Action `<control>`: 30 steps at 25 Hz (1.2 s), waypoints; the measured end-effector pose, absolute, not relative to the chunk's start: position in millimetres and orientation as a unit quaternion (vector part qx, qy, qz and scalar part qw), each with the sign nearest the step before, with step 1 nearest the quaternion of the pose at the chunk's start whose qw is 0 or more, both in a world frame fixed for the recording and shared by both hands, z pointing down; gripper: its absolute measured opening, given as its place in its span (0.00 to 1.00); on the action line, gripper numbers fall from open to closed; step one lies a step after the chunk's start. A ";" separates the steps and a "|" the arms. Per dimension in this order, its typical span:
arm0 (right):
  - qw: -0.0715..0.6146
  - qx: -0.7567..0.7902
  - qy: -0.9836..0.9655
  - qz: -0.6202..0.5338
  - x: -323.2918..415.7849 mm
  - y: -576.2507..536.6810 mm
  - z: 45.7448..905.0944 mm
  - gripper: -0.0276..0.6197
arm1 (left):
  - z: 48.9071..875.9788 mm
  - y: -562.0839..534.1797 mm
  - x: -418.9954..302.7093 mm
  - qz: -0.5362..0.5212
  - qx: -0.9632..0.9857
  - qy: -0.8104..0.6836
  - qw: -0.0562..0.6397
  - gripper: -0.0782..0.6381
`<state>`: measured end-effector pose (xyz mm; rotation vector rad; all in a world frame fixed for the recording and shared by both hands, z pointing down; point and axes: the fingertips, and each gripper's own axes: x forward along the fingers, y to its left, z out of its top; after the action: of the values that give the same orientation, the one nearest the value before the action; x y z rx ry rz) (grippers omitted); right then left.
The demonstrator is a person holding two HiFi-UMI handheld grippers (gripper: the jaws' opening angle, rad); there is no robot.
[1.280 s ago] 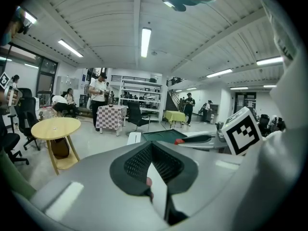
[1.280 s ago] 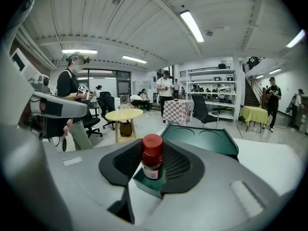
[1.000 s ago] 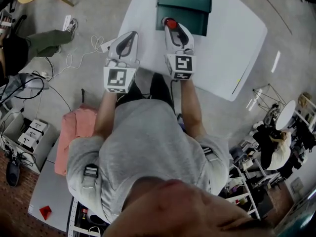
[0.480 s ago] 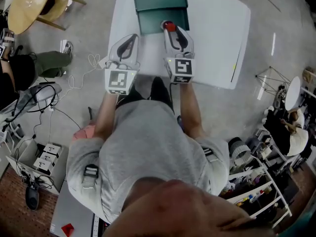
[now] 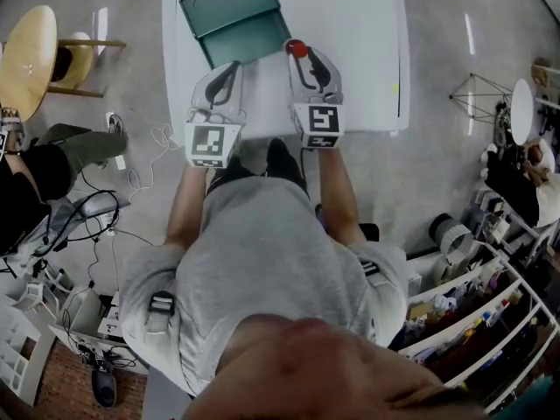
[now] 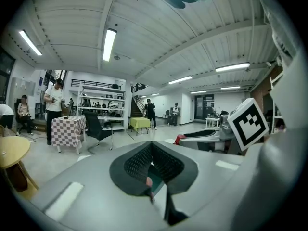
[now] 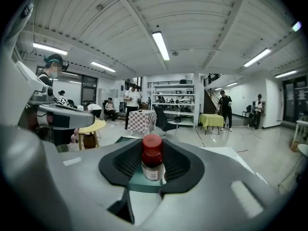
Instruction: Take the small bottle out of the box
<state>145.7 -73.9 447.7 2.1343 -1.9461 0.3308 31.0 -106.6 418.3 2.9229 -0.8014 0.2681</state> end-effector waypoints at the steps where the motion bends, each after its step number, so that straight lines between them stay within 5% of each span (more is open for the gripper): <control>1: 0.116 0.733 -0.661 0.113 151.4 -67.8 444.9 0.24 | 415.5 -102.3 36.9 0.088 0.961 -0.258 0.048 0.13; 30: 0.104 0.857 -0.484 0.147 338.0 62.0 458.4 0.24 | 423.4 -20.4 253.9 0.093 0.994 -0.048 0.036 0.13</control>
<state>338.0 62.0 458.4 2.5261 -1.4262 0.4345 253.9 -20.4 423.4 3.0528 -0.1462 0.2859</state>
